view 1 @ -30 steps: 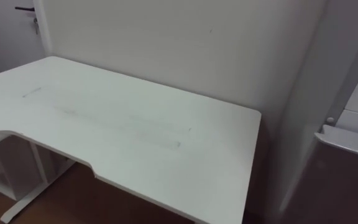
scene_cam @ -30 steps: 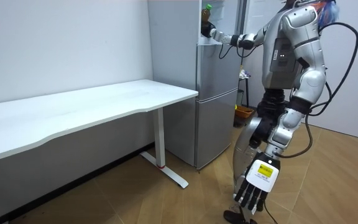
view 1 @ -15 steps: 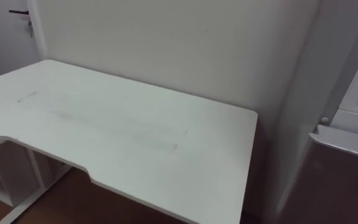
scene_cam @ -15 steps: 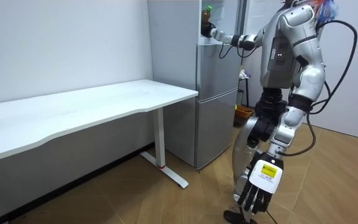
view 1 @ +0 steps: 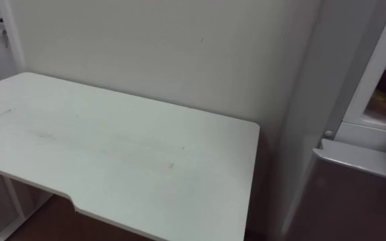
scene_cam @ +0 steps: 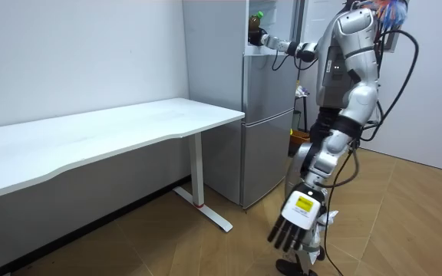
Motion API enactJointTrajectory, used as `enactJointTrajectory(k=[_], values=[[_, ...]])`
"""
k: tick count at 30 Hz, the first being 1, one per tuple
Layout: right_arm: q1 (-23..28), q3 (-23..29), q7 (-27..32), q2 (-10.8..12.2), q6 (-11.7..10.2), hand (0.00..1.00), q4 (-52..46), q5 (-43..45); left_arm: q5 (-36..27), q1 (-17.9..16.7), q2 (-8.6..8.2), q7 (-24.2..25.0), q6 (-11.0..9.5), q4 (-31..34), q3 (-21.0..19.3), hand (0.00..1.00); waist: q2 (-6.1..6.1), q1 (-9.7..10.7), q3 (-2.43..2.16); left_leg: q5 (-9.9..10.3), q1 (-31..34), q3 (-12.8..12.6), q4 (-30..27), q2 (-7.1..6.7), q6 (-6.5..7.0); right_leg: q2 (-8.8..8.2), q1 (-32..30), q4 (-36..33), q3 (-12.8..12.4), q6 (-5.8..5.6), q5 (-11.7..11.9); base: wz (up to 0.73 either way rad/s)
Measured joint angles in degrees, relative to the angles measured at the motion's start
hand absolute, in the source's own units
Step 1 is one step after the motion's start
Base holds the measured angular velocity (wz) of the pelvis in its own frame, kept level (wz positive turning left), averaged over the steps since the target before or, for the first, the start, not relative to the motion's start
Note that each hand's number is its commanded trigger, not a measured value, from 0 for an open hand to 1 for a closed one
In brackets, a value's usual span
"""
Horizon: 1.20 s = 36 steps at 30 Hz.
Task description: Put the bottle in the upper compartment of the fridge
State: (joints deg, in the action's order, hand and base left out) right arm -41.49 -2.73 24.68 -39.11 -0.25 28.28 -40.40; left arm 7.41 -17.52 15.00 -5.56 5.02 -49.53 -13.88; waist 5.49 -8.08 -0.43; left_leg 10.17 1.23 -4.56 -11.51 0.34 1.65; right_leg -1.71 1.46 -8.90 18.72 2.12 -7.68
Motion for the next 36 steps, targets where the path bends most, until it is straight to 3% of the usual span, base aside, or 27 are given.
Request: enactJointTrajectory(k=[2,8,18,27,36], values=[[0.0,0.0,-0.8,0.0,0.8,0.00,-0.1,0.1,-0.2,1.2,0.00,0.0,0.0,-0.5,-0.5,0.00,0.50,0.6,0.28,0.0,-0.6,-0.2,0.1,0.02,0.01,0.08,0.1,0.0,-0.5,-0.03,0.0,-0.10],[0.0,-0.1,-3.0,0.0,1.7,0.00,0.0,0.2,-0.2,3.5,-0.02,0.0,0.9,-2.7,-0.5,0.00,0.49,1.4,0.30,0.0,-1.6,-0.9,0.4,0.19,0.02,0.27,0.4,-0.2,-1.4,-0.04,0.0,-0.08],[0.0,0.0,-4.8,0.0,1.8,0.00,-0.9,0.6,0.0,4.9,-0.02,0.3,1.0,-5.2,-0.6,0.00,0.34,1.8,0.21,0.0,-2.0,-1.1,0.6,0.24,0.01,0.19,0.5,-0.8,-1.6,-0.03,0.0,-0.01],[0.0,0.0,-4.9,0.0,2.5,0.00,-4.9,0.1,-1.4,5.4,-0.03,0.4,1.0,-7.9,-0.6,0.00,-0.50,2.7,-0.37,0.0,-3.0,-1.4,0.7,0.26,0.02,0.16,1.6,-0.9,-1.7,-0.01,0.0,0.00],[0.2,0.4,-5.6,0.0,2.5,0.00,-9.9,0.0,-2.9,5.4,-0.02,0.4,0.9,-7.9,-0.6,0.00,-0.80,3.6,-0.29,0.1,-3.5,-1.8,0.1,0.32,0.07,0.24,1.6,-1.7,-3.0,0.02,0.0,-0.04]])
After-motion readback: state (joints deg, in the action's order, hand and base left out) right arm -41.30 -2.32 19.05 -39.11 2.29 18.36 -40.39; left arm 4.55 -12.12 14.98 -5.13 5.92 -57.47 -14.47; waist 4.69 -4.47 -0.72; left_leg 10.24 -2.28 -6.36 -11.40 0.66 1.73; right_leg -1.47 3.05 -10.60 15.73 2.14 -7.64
